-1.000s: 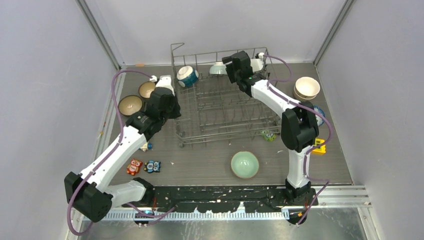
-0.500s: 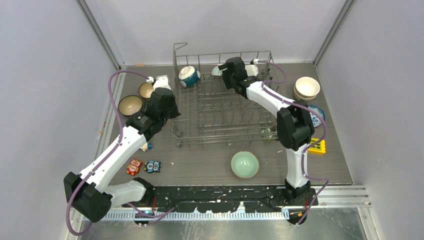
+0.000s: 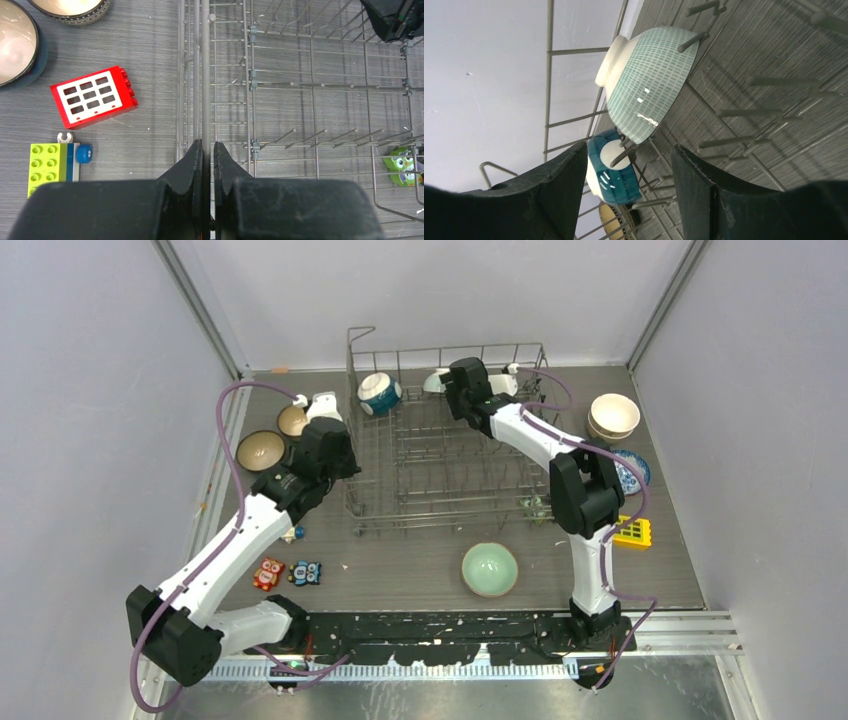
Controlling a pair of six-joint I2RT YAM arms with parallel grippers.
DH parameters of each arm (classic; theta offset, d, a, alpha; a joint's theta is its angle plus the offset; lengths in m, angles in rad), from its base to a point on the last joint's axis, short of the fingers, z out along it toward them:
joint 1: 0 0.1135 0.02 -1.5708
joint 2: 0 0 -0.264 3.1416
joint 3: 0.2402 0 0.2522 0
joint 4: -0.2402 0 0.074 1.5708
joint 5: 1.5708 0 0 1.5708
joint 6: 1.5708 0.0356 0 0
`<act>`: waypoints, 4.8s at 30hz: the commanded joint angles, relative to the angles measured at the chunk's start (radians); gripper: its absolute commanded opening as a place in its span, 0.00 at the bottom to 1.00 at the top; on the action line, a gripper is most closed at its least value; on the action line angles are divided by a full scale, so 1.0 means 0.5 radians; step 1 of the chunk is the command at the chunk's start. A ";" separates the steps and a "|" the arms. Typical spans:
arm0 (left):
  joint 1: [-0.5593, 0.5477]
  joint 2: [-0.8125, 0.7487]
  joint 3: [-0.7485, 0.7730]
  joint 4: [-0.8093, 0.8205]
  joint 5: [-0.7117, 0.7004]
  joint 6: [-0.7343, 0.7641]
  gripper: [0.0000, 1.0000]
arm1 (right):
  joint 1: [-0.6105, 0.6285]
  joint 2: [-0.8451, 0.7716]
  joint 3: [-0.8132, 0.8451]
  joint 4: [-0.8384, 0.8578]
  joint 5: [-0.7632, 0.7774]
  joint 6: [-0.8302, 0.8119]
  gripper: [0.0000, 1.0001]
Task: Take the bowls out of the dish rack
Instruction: Pick up the bowl from the dish rack, then place the bowl at the center of the board.
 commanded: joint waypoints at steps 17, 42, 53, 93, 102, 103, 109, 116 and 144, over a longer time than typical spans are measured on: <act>-0.078 -0.135 -0.033 0.033 0.234 0.058 0.00 | -0.034 0.135 -0.073 0.492 0.193 0.160 0.40; -0.081 -0.136 -0.058 0.041 0.210 0.021 0.00 | -0.092 0.184 -0.292 1.314 0.185 -0.052 0.01; -0.081 -0.150 -0.098 0.082 0.099 -0.041 0.00 | -0.170 0.154 -0.197 1.828 -0.269 -0.343 0.01; -0.080 -0.189 -0.126 0.203 -0.182 -0.025 0.42 | -0.252 -1.021 -0.372 1.549 -1.632 -0.966 0.01; -0.081 -0.180 -0.002 0.149 -0.169 0.045 0.96 | 0.313 -1.897 -0.220 -0.376 -1.272 -2.299 0.01; -0.079 -0.184 0.025 0.127 -0.162 0.061 0.99 | 0.405 -1.966 -0.180 -0.533 -1.180 -2.367 0.01; -0.079 -0.296 0.205 -0.050 -0.132 0.133 1.00 | 0.722 -2.095 0.103 -1.425 -0.853 -2.498 0.01; -0.079 -0.574 0.247 -0.325 -0.250 0.189 1.00 | 1.468 -1.942 0.111 -1.856 -0.139 -2.576 0.01; -0.077 -1.015 0.002 -0.616 -0.298 0.141 1.00 | 2.388 -0.819 -0.295 -1.679 -0.179 -2.843 0.01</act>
